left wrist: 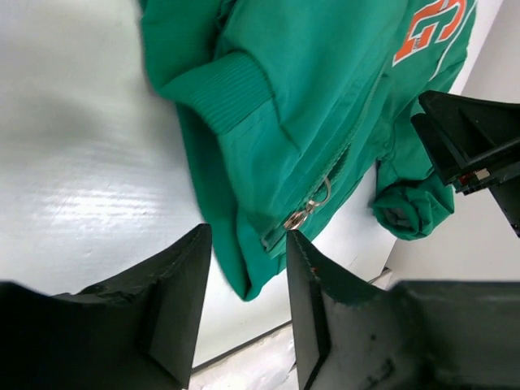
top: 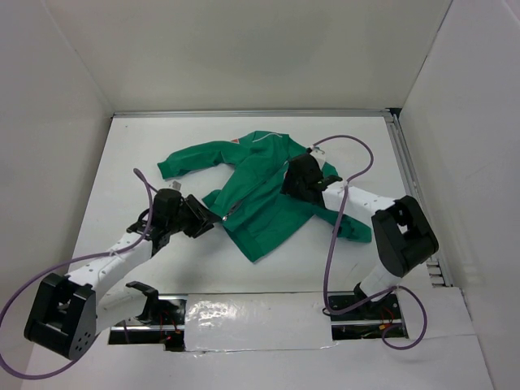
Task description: Zip up the jacket
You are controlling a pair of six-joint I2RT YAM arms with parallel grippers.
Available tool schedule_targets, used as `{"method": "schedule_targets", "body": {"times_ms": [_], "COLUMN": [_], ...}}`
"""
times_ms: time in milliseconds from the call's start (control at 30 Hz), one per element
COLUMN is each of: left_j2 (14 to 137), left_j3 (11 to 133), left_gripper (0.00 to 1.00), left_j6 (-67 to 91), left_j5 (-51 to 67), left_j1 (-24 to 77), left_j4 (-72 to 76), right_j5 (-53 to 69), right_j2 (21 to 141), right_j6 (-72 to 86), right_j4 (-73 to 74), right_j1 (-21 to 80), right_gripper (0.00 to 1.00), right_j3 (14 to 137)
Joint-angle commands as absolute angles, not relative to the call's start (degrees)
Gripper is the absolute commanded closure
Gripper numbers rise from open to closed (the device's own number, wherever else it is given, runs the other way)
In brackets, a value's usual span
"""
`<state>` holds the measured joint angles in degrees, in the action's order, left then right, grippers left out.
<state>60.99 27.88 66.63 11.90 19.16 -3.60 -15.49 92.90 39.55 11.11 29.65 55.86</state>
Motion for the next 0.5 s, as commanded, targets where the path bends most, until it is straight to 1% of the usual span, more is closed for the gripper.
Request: {"method": "schedule_targets", "body": {"times_ms": [0,200,300,400,467], "left_j2": [63.18,64.51,65.04,65.65,66.35], "left_j3": [29.36,26.28,26.19,25.66,25.49], "left_gripper": [0.48,0.50,0.53,0.60,0.67], "left_j6": [67.06,67.15,67.15,67.58,67.06], "left_j5": [13.62,17.58,18.37,19.25,19.51], "left_j1": [19.34,19.07,19.07,18.98,18.90], "left_j4": [3.33,11.34,12.30,13.88,15.20], "right_j5": [-15.38,-14.85,-15.03,-14.68,-14.42], "right_j2": [88.95,89.03,88.95,88.77,88.59], "right_j6": [39.64,39.81,39.99,40.51,40.52], "right_j4": [9.23,9.05,9.05,8.88,8.53], "right_j1": [30.15,30.06,29.88,29.71,29.79], "right_gripper": [0.33,0.32,0.32,0.32,0.32], "right_j3": [56.25,56.25,56.16,55.90,55.72]}}
